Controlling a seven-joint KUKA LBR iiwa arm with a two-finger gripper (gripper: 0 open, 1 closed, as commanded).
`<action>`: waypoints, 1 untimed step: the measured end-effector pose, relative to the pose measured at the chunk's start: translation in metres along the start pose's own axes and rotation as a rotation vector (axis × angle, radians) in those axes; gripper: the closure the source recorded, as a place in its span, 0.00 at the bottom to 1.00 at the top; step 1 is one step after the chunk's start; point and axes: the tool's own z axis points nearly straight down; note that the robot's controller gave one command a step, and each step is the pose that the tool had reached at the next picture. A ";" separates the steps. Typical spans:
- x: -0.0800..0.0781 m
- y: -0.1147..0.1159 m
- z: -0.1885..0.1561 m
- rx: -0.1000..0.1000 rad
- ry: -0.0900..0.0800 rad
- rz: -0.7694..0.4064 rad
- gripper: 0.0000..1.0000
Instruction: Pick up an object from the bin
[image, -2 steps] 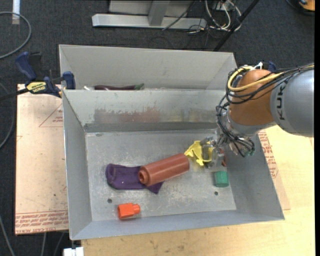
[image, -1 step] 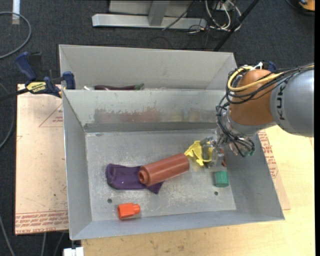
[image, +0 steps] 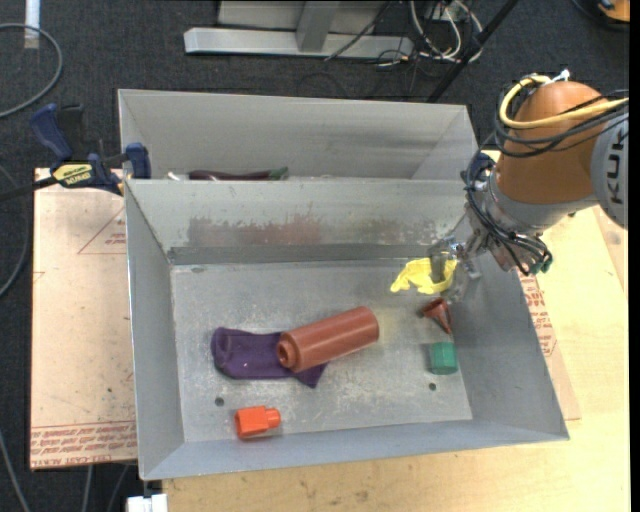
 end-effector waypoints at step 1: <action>0.000 0.000 0.000 0.000 0.000 0.000 1.00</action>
Offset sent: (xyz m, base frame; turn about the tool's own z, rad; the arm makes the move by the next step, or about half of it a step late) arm 0.0236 0.0615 0.0561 0.0187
